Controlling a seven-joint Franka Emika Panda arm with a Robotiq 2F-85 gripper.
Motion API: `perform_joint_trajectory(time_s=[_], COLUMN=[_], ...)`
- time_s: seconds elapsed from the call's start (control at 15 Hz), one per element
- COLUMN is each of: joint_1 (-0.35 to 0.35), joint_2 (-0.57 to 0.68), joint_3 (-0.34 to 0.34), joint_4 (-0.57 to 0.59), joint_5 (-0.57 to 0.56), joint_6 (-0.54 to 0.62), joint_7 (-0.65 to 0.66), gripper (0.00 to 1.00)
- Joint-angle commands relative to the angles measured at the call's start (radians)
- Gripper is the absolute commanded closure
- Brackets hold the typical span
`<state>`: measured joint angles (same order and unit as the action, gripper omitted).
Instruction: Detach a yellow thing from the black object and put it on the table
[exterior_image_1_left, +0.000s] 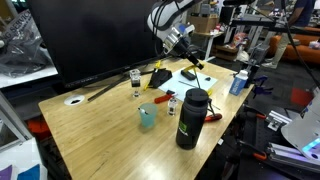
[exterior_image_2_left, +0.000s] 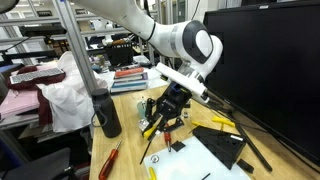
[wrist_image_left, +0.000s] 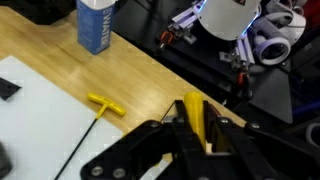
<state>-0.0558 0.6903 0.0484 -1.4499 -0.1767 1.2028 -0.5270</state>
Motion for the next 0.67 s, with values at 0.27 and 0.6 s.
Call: perform_joint_trajectory(time_s=[0.27,0.6], joint_1=[-0.051,-0.079], joint_2=[0.072,0.124], joint_3=[0.064,0.060], joint_4=[-0.042,0.012], joint_5=[0.059,0.125], joint_6=[-0.184,-0.277], joint_7=[-0.238,-0.326], gripper=[0.95,0.86])
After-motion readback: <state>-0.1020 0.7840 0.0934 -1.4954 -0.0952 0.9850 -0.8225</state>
